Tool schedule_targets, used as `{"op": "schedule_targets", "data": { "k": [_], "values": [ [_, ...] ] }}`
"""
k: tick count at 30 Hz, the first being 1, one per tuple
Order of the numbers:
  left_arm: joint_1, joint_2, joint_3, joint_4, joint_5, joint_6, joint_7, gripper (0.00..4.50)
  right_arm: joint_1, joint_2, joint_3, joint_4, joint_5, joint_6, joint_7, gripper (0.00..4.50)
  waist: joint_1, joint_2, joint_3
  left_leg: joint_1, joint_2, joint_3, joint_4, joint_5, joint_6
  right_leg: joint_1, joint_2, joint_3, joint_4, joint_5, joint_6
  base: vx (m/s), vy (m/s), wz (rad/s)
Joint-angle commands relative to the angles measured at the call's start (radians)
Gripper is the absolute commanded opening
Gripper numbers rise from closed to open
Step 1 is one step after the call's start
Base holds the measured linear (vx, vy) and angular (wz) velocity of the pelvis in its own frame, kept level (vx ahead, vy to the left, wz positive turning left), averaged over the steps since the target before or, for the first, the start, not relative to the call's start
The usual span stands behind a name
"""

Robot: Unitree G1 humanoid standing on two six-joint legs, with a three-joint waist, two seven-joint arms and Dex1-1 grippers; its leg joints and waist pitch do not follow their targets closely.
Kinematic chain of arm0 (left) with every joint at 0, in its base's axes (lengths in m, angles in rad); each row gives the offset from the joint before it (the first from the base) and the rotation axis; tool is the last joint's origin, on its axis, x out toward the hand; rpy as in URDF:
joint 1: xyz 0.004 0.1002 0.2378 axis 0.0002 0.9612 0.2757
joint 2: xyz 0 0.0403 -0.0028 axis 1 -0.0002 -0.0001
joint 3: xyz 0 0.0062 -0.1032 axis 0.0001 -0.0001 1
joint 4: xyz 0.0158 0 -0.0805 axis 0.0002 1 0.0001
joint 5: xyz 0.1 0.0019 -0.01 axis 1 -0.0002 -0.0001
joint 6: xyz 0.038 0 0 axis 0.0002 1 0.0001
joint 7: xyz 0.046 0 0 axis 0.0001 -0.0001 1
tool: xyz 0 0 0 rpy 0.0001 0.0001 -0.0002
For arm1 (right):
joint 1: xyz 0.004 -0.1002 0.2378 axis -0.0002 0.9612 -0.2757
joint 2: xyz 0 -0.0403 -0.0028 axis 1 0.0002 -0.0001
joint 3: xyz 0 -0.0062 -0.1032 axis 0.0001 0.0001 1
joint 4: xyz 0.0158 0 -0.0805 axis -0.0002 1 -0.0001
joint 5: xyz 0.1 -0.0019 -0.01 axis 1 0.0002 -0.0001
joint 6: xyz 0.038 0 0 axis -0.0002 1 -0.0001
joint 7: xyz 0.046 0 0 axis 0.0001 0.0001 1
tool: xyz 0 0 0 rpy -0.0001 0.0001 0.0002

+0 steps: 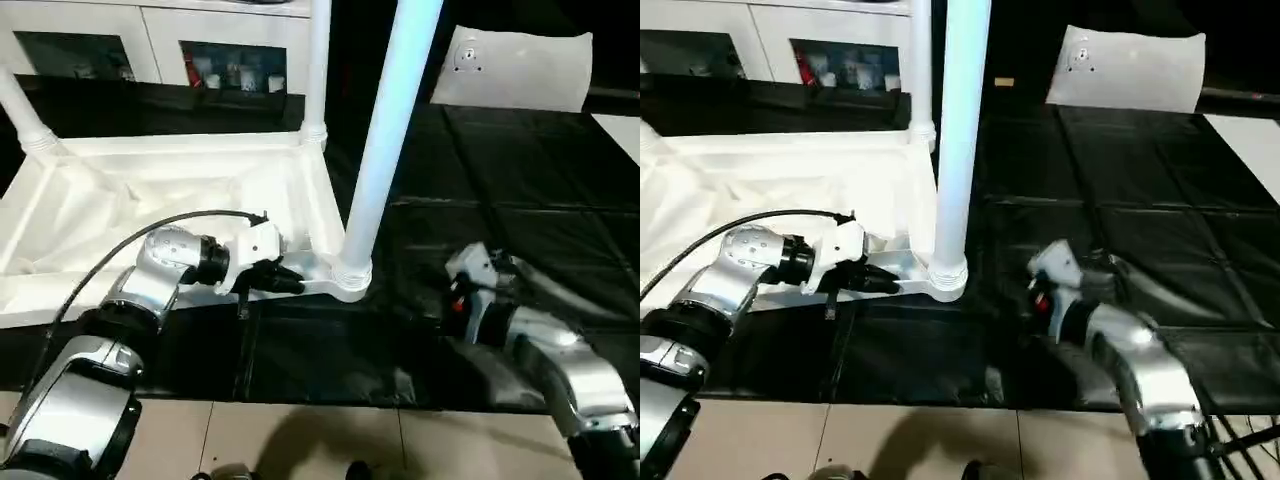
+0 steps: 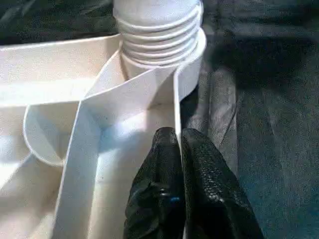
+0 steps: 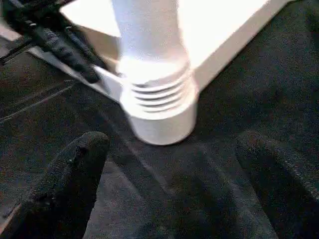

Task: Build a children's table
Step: Rotate leg to tighten

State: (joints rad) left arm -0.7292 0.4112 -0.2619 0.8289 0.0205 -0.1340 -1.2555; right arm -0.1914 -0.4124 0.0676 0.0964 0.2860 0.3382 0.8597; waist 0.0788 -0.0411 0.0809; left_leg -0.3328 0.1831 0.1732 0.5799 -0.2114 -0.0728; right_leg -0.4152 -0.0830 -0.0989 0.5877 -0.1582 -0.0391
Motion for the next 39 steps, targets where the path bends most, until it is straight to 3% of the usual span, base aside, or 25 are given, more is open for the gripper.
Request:
{"op": "schedule_targets", "data": {
  "k": [1,4,8,17,19,24,25,33,39],
  "values": [
    [0.002,-0.012,0.005,-0.011,-0.008,0.059,0.014,0.44,0.001,-0.006,-0.005,-0.033,0.010,-0.006,-0.002,4.50,0.000,-0.004,-0.081,-0.011,0.045,-0.005,-0.058,-0.080,0.062,0.073,-0.074,0.062,-0.059,-0.224,-0.185,0.000,0.000,0.00],
    [0.011,-0.025,0.002,-0.022,-0.006,0.067,0.035,0.58,-0.004,-0.018,0.002,-0.041,0.026,0.040,0.009,4.50,0.005,-0.005,-0.077,-0.010,0.043,-0.007,-0.056,-0.120,0.049,0.070,-0.075,0.061,-0.071,-0.348,-0.145,0.000,0.000,0.00],
    [0.007,-0.022,-0.017,-0.006,0.031,0.055,0.059,0.96,-0.003,-0.017,0.005,-0.042,0.022,0.015,0.023,4.50,0.008,-0.005,-0.078,-0.010,0.042,-0.009,-0.057,-0.124,0.046,0.068,-0.073,0.058,-0.076,-0.384,-0.109,0.000,0.000,0.00],
    [-0.022,-0.041,-0.006,0.038,0.054,0.045,0.142,0.96,0.006,-0.017,0.021,-0.058,0.014,0.012,0.022,4.50,0.009,-0.003,-0.079,-0.010,0.040,-0.010,-0.056,-0.123,0.046,0.068,-0.072,0.057,-0.076,-0.379,-0.102,0.000,0.000,0.00],
    [-0.029,-0.050,0.003,0.049,0.048,0.046,0.154,0.96,0.008,-0.018,0.024,-0.059,0.011,0.009,0.023,4.50,0.012,-0.004,-0.079,-0.006,0.039,-0.008,-0.054,-0.135,0.046,0.064,-0.071,0.056,-0.081,-0.402,-0.099,0.000,0.000,0.00],
    [-0.043,-0.059,-0.002,0.071,0.056,0.041,0.138,0.96,0.012,-0.022,0.035,-0.060,0.001,0.005,0.031,4.50,0.011,-0.004,-0.078,-0.009,0.039,-0.012,-0.056,-0.147,0.043,0.066,-0.072,0.053,-0.086,-0.443,-0.077,0.000,0.000,0.00],
    [-0.045,-0.061,-0.004,0.075,0.057,0.039,0.130,0.67,0.013,-0.024,0.037,-0.061,0.000,0.005,0.032,4.50,0.010,-0.005,-0.078,-0.010,0.039,-0.012,-0.056,-0.149,0.043,0.066,-0.072,0.053,-0.086,-0.446,-0.074,0.000,0.000,0.00],
    [-0.066,-0.057,-0.033,0.108,0.082,0.011,0.087,0.13,0.010,-0.029,0.040,-0.060,-0.002,0.002,0.038,4.50,0.013,-0.007,-0.081,-0.012,0.039,-0.013,-0.055,-0.128,0.048,0.069,-0.072,0.054,-0.082,-0.413,-0.075,0.000,0.000,0.00],
    [-0.084,-0.060,-0.038,0.118,0.085,-0.005,0.049,0.06,0.007,-0.036,0.045,-0.062,0.001,-0.004,0.039,4.50,0.013,-0.005,-0.085,-0.012,0.041,-0.010,-0.052,-0.094,0.056,0.071,-0.072,0.057,-0.066,-0.292,-0.131,0.000,0.000,0.00]
  ]
}}
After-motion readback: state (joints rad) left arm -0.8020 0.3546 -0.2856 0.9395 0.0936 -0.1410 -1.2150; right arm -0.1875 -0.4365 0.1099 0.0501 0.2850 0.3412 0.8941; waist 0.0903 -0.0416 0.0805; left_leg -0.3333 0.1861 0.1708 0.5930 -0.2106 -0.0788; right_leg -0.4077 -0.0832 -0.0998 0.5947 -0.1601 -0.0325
